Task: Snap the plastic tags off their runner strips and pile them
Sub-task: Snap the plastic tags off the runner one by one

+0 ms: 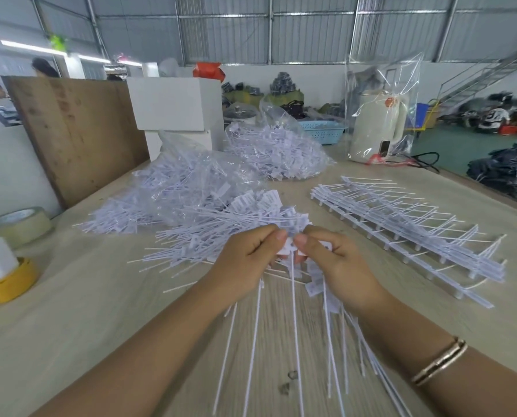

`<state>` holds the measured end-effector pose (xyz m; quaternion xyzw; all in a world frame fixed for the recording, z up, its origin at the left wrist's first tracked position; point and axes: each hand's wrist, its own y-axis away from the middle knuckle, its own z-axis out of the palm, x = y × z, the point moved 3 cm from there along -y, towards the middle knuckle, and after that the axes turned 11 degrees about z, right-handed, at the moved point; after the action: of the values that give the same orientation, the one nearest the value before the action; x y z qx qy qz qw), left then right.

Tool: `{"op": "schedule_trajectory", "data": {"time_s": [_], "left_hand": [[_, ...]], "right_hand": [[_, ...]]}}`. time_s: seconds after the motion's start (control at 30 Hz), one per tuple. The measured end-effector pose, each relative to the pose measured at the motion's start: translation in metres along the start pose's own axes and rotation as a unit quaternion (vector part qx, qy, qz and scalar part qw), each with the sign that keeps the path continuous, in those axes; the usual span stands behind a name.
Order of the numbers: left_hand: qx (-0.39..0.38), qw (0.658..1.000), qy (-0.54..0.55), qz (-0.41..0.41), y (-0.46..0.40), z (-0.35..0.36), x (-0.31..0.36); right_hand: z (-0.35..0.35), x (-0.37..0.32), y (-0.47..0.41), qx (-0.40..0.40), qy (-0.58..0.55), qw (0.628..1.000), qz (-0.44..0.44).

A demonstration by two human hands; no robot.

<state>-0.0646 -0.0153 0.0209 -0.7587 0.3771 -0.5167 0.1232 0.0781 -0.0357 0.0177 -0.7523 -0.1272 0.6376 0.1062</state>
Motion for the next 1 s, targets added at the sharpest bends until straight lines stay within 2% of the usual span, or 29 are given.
{"op": "schedule_trajectory", "data": {"time_s": [0.07,0.13,0.17,0.23,0.3,0.33,0.4,0.47,0.53,0.63,0.7,0.83,0.9,1.0], "left_hand": [[0.045,0.998,0.039,-0.018,0.001,0.002,-0.003],[0.115,0.988,0.093,-0.041,0.0,-0.006,-0.007],[0.131,0.986,0.096,-0.041,0.0,-0.011,-0.011],[0.121,0.99,0.067,-0.034,-0.002,-0.02,-0.014],[0.097,0.995,0.017,-0.022,-0.001,-0.021,-0.012],[0.084,0.996,-0.023,-0.008,-0.001,-0.021,-0.01],[0.054,0.993,-0.104,0.024,0.002,-0.018,-0.006],[0.033,0.989,-0.14,0.032,0.003,-0.015,-0.004],[0.019,0.986,-0.165,0.03,0.003,-0.013,-0.004],[0.015,0.981,-0.187,0.045,0.002,-0.009,-0.004],[0.013,0.978,-0.197,0.065,0.002,-0.004,-0.002],[0.015,0.984,-0.161,0.076,0.003,0.005,-0.003],[0.018,0.982,-0.17,0.08,0.001,0.001,-0.004],[-0.008,0.966,-0.247,0.081,-0.001,-0.009,-0.01]], "right_hand": [[-0.005,0.0,0.0,0.056,-0.056,0.997,0.013],[-0.023,0.002,-0.002,0.154,-0.079,0.984,0.043],[-0.031,0.005,-0.002,0.168,-0.068,0.982,0.054],[-0.035,0.009,-0.002,0.103,-0.043,0.991,0.068],[-0.031,0.015,-0.005,0.028,0.025,0.997,0.065],[-0.03,0.018,-0.007,0.023,0.077,0.995,0.061],[-0.032,0.021,-0.015,0.057,0.211,0.975,0.042],[-0.032,0.022,-0.017,0.079,0.328,0.941,0.034],[-0.031,0.022,-0.015,0.091,0.386,0.918,0.023],[-0.025,0.011,-0.01,0.119,0.356,0.926,-0.046],[-0.014,0.003,-0.006,0.085,0.306,0.946,-0.065],[0.006,0.004,-0.001,-0.015,0.296,0.954,-0.046],[0.003,0.006,-0.004,-0.022,0.24,0.97,-0.043],[-0.007,0.006,-0.006,-0.008,0.136,0.99,-0.03]]}}
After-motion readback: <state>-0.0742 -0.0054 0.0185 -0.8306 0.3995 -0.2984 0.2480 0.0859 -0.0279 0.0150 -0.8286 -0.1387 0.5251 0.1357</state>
